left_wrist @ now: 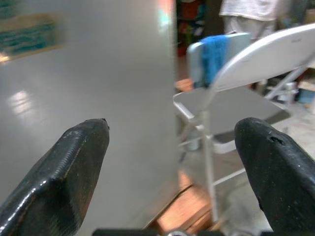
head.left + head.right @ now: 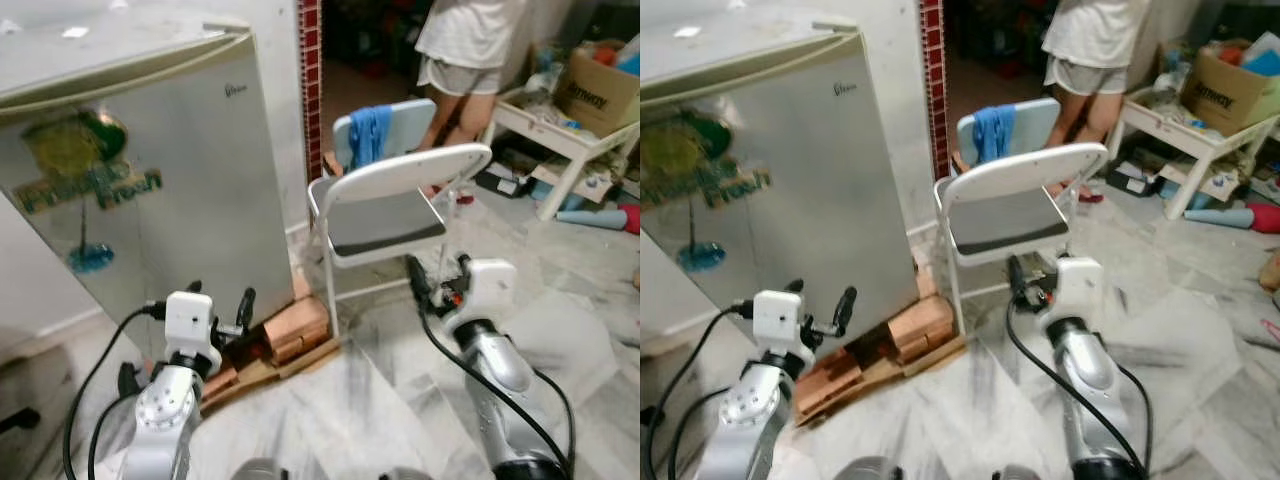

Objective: Restocking fridge

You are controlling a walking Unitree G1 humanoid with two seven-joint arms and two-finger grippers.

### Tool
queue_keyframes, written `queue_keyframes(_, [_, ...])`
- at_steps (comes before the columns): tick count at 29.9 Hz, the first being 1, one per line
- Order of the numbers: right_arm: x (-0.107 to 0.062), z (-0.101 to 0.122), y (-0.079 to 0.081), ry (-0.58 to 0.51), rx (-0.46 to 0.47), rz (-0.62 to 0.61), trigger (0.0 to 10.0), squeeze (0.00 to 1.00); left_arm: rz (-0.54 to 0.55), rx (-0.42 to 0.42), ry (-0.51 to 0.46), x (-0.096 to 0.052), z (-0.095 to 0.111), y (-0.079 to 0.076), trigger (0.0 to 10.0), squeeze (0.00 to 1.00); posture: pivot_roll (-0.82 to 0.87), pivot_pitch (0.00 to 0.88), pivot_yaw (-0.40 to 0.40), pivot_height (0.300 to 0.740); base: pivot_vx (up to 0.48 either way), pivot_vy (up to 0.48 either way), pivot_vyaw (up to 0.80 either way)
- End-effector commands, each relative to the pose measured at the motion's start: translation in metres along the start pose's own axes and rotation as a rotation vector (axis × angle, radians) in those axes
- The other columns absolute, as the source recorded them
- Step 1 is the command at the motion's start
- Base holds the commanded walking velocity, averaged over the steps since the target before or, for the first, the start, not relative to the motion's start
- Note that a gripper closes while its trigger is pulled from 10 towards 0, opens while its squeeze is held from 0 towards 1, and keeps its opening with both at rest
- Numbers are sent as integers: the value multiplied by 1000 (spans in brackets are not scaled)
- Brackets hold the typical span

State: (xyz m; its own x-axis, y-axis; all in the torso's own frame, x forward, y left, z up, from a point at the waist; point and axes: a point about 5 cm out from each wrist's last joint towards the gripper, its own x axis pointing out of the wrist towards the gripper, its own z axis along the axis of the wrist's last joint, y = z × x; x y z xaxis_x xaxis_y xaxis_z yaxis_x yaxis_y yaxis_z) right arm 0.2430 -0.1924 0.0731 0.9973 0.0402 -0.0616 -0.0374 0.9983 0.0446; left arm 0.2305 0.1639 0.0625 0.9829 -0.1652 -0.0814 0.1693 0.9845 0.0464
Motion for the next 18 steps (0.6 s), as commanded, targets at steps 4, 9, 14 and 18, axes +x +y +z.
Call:
queue_keyframes(4, [-15, 0, 0, 7, -42, -10, 10000, 0, 2, 18, 8, -1, -1, 7, 10000, 0, -51, 0, 63, 740, 0, 480, 0])
queue_keyframes(9, [-14, 0, 3, 25, -64, 4, 10000, 0, 23, 14, 13, -1, -2, 7, 10000, 0, -46, 0, 64, 740, 0, 375, 0])
queue_keyframes(14, [-6, 1, 13, 52, -66, 81, 10000, 0, 32, 15, 17, -2, -4, 8, 10000, 0, -28, 0, 40, 740, 0, 0, 0])
queue_keyframes(18, [-5, -1, 23, 80, -77, 153, 10000, 0, 67, 18, 6, -3, -4, 10, 10000, 0, 7, 0, -8, 740, 0, 0, 0])
